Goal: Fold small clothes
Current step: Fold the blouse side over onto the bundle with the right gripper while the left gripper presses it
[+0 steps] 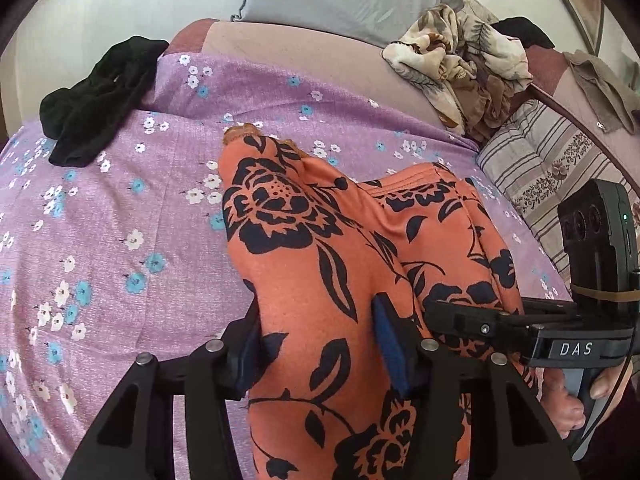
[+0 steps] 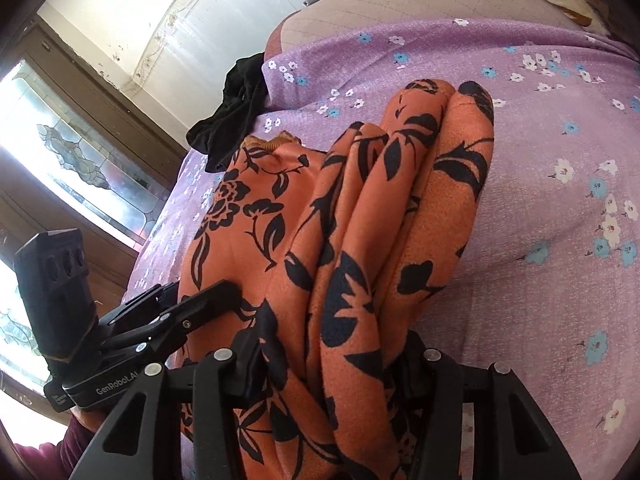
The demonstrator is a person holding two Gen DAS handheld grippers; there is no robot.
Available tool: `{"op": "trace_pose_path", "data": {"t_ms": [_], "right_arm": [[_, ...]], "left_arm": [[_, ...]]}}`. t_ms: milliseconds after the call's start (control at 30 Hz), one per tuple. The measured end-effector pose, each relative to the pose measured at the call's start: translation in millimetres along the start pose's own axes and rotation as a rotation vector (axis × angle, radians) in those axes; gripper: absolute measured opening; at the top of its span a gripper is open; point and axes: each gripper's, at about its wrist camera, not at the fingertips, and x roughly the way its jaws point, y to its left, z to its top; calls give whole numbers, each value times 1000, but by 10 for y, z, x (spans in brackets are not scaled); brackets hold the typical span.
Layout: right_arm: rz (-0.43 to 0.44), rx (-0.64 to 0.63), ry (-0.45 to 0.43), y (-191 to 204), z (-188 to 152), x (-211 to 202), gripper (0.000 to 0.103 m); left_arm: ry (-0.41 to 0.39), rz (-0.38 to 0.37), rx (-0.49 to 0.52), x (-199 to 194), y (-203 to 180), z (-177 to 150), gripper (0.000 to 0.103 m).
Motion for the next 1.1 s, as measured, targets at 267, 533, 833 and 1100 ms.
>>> {"op": "trace_pose_path", "data": {"t_ms": [267, 533, 833, 1100], "right_arm": [[51, -32, 14, 369, -51, 104, 51], [93, -52, 52, 664, -158, 288, 51], [89, -55, 94, 806, -252, 521, 51], [-10, 39, 188, 614, -149, 867, 60]], "left_arm": [[-44, 58, -35, -342, 265, -45, 52], [-38, 132, -38, -597, 482, -238, 51], [9, 174, -55, -569, 675, -381, 52], [78, 284, -61, -274, 828, -421, 74]]}}
